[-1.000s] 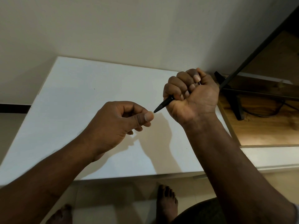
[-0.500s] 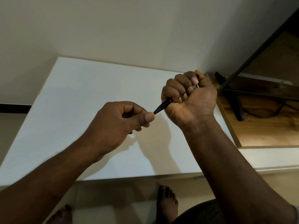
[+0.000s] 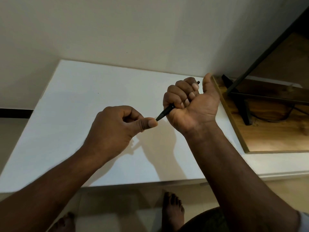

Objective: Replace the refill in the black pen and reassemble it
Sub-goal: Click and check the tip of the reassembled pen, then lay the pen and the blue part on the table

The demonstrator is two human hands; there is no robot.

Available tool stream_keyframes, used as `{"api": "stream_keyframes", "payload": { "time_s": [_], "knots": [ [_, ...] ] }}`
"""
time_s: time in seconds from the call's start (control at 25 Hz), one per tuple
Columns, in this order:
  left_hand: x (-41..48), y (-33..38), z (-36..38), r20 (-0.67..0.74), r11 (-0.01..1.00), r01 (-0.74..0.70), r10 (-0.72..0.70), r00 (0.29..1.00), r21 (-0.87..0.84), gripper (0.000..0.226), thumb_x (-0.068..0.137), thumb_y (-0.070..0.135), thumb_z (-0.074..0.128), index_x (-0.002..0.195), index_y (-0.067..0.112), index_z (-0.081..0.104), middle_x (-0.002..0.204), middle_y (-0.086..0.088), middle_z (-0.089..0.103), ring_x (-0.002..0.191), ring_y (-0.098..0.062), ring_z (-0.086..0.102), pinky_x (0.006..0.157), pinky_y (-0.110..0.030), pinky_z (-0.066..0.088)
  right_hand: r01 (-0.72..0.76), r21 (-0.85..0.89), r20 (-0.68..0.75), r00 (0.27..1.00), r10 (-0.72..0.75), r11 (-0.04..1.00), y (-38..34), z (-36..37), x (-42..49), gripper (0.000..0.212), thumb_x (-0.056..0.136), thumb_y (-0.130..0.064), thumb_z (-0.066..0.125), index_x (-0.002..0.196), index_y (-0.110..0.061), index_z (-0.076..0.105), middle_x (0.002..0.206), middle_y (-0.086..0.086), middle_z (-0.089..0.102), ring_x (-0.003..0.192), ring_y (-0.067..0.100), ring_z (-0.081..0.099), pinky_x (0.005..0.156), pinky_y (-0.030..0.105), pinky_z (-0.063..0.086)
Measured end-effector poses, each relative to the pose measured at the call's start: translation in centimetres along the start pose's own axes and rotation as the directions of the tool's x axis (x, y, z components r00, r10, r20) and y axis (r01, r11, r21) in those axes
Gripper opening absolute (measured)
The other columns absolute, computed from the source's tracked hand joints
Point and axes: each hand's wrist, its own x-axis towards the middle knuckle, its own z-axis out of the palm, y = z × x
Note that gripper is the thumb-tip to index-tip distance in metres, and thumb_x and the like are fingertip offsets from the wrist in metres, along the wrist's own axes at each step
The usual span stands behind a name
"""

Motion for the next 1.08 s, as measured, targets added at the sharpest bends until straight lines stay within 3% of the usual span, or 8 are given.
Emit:
{"api": "stream_keyframes", "payload": {
  "time_s": [0.28,0.4,0.52,0.68,0.8,0.88,0.96,1.08],
  "knots": [
    [0.4,-0.4,-0.5,0.131,1.000,0.013,-0.015,0.991,0.017,0.051,0.059,0.078,0.071,0.079,0.032,0.079,0.076,0.017,0.078,0.070,-0.003,0.070,0.066,-0.028,0.051,0.019,-0.140,-0.123,0.992,-0.036,0.990,0.2,0.2,1.0,0.027,0.110,-0.021,0.042,0.089,-0.008,0.053,0.073,0.003,0.047,0.059,0.013,0.044,0.062,0.025,0.038],
    [0.6,-0.7,-0.8,0.128,0.998,0.016,-0.007,0.992,-0.068,0.044,0.057,0.070,0.076,0.087,0.038,0.080,0.082,0.017,0.080,0.076,-0.001,0.072,0.070,-0.028,0.052,0.043,-0.166,-0.168,0.983,-0.072,0.985,0.1,0.0,1.4,0.028,0.112,-0.019,0.040,0.091,-0.008,0.054,0.073,0.004,0.048,0.060,0.013,0.046,0.064,0.026,0.040],
    [0.6,-0.7,-0.5,0.091,0.990,0.011,0.002,0.996,-0.140,0.026,0.068,0.057,0.080,0.090,0.042,0.080,0.081,0.015,0.080,0.076,-0.003,0.074,0.069,-0.027,0.053,0.053,-0.189,-0.202,0.975,-0.092,0.980,0.2,-0.3,1.5,0.027,0.112,-0.019,0.043,0.091,-0.007,0.055,0.073,0.005,0.050,0.062,0.014,0.048,0.063,0.027,0.043],
    [0.8,-1.0,-0.3,0.046,0.995,0.006,-0.002,0.999,-0.095,0.001,0.083,0.039,0.082,0.084,0.038,0.082,0.080,0.015,0.081,0.074,-0.004,0.075,0.068,-0.026,0.051,0.048,-0.199,-0.210,0.973,-0.091,0.979,0.6,-0.3,1.6,0.025,0.112,-0.019,0.045,0.093,-0.006,0.056,0.074,0.005,0.052,0.062,0.015,0.050,0.063,0.028,0.046],
    [0.8,-1.3,-0.4,0.008,0.999,0.005,-0.004,1.000,-0.041,0.009,0.087,0.039,0.079,0.080,0.034,0.082,0.077,0.019,0.080,0.073,-0.001,0.074,0.069,-0.027,0.053,0.033,-0.247,-0.207,0.975,-0.086,0.968,0.8,-0.4,1.6,0.024,0.110,-0.021,0.053,0.094,-0.004,0.059,0.077,0.008,0.059,0.067,0.019,0.061,0.068,0.032,0.053],
    [1.0,-1.5,-0.5,-0.032,1.000,-0.003,0.003,0.999,0.004,0.011,0.088,0.039,0.077,0.080,0.033,0.081,0.075,0.020,0.079,0.073,0.000,0.073,0.070,-0.026,0.053,0.013,-0.420,-0.212,0.971,-0.112,0.908,0.4,-0.5,1.5,0.022,0.107,-0.025,0.061,0.096,-0.006,0.066,0.086,0.008,0.067,0.081,0.023,0.072,0.077,0.034,0.058],
    [1.4,-1.9,-0.8,-0.065,1.000,0.019,-0.019,0.998,0.004,0.013,0.089,0.038,0.076,0.078,0.032,0.081,0.075,0.018,0.079,0.072,-0.001,0.073,0.070,-0.027,0.054,-0.008,-0.656,-0.209,0.963,-0.171,0.755,0.0,-0.6,1.6,0.019,0.102,-0.030,0.069,0.097,-0.011,0.073,0.093,0.003,0.071,0.092,0.020,0.071,0.080,0.032,0.056],
    [2.1,-2.4,-1.6,-0.116,0.998,0.045,-0.040,0.992,0.041,0.015,0.091,0.035,0.076,0.077,0.031,0.079,0.074,0.019,0.078,0.069,0.003,0.069,0.065,-0.025,0.048,-0.040,-0.866,-0.179,0.955,-0.235,0.498,-0.3,-1.0,1.8,0.016,0.094,-0.029,0.079,0.096,-0.014,0.073,0.087,-0.004,0.067,0.081,0.014,0.061,0.067,0.027,0.050]
  ]
}}
